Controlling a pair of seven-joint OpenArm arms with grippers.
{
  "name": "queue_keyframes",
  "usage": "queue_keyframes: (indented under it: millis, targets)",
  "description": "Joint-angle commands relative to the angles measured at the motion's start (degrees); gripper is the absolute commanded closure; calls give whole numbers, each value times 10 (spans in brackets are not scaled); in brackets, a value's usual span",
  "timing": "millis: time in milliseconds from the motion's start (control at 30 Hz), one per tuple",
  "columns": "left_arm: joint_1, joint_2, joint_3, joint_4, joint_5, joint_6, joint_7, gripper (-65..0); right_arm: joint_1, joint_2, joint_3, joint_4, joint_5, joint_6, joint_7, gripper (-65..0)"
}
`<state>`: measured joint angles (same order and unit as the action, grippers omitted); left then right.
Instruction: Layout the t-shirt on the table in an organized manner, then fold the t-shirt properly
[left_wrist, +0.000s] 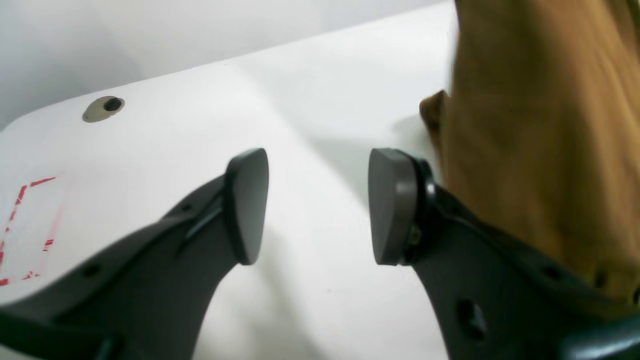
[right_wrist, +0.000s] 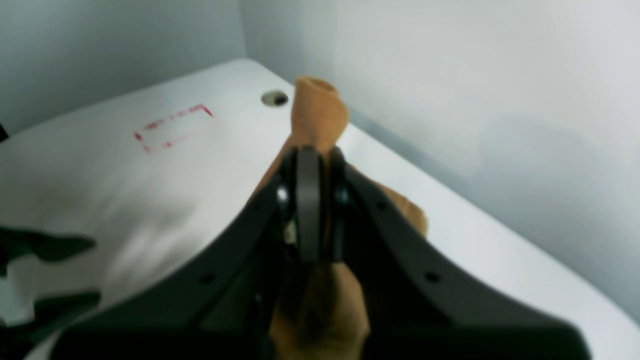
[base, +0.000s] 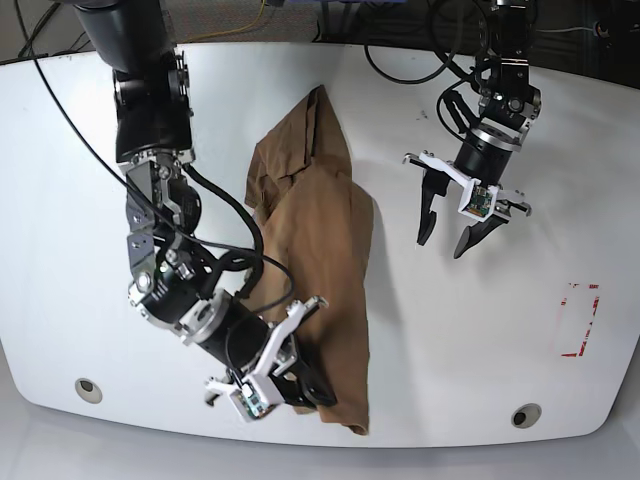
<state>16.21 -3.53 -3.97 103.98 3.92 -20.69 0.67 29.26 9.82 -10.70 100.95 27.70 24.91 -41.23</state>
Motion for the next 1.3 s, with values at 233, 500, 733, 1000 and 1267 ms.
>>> queue_keyframes:
  millis: [233,500,733,1000,1267]
  targets:
    - [-2,-1,-14,13,-5,1,-16,-295,94,-52,-11,-65,8,-2,31,0]
    - [-2,-1,-16,13,-5,2,-16,-295,134,-61,-12,-99,8,-2,31,0]
    - [-3,-4,-16,13,-4,2,-16,-295,173,-61,-27,-138,8,-2,32,0]
    - [-5,-1,-15,13,-4,2,-16,-295,187,-81,-68,-147,7,-2,31,0]
    - [-3,-1,-15,13,-4,2,-16,-295,177,-107,-98,-173,6,-2,31,0]
